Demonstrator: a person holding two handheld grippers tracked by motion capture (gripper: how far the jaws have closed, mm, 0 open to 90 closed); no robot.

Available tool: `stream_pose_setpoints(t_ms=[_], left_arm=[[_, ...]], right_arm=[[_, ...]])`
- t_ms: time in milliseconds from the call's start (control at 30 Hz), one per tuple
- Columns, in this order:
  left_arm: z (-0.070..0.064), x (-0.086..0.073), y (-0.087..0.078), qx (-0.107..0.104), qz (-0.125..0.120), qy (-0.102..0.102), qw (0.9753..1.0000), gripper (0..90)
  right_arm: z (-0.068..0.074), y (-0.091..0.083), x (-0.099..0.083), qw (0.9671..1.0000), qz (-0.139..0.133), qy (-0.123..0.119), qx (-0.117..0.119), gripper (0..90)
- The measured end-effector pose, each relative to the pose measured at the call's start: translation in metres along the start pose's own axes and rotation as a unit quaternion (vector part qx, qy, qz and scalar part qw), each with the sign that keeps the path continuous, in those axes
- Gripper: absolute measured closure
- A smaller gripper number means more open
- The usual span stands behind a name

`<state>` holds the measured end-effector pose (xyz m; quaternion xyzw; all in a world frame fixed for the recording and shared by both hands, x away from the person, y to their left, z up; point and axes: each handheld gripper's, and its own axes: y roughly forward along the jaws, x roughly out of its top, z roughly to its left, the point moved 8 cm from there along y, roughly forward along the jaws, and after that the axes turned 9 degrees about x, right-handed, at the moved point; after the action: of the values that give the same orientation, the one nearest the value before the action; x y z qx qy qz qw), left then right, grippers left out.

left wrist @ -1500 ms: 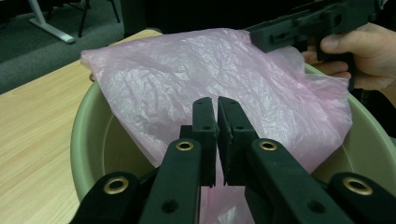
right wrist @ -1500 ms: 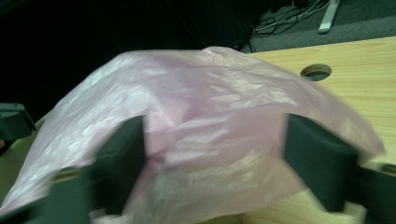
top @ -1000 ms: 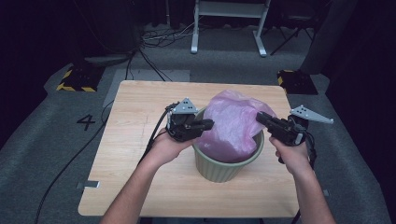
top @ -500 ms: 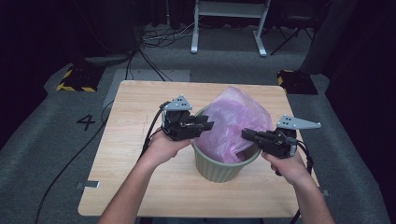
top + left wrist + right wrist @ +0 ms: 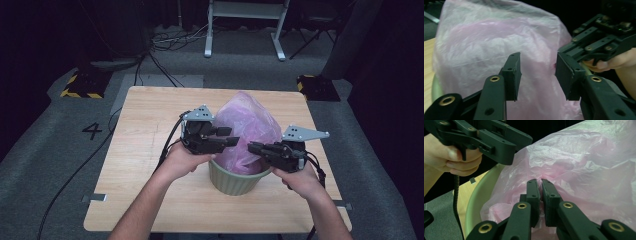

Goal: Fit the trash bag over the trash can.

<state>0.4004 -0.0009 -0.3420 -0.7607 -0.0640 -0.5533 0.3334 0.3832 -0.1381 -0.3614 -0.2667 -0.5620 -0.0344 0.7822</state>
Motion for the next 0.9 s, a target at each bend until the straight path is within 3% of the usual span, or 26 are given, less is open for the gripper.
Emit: stream_pose_setpoints(t_ms=[100,267,533,767,833,900], left_arm=[[-0.001,-0.002,0.003,0.009,0.007,0.013,0.9999,59.0],[-0.002,-0.004,0.004,0.027,-0.002,0.034,0.9990,88.9],[-0.002,-0.012,-0.001,0.027,0.011,0.044,0.9986,90.0],[-0.012,-0.019,-0.008,0.021,0.018,0.061,0.9978,89.9],[-0.014,-0.021,-0.008,0.018,0.020,0.062,0.9977,89.8],[-0.015,-0.023,-0.009,0.016,0.022,0.063,0.9977,89.9]], right_arm=[[0.003,0.002,0.001,1.0000,0.000,-0.006,0.004,85.6],[0.007,0.003,0.003,0.9999,0.002,-0.011,0.008,84.1],[0.006,-0.012,0.007,0.9998,-0.013,-0.007,0.013,62.6],[-0.011,-0.050,0.024,0.9967,-0.076,0.015,-0.022,44.3],[-0.019,-0.057,0.026,0.9955,-0.081,0.016,-0.046,40.7],[-0.025,-0.059,0.026,0.9953,-0.076,0.021,-0.056,37.1]])
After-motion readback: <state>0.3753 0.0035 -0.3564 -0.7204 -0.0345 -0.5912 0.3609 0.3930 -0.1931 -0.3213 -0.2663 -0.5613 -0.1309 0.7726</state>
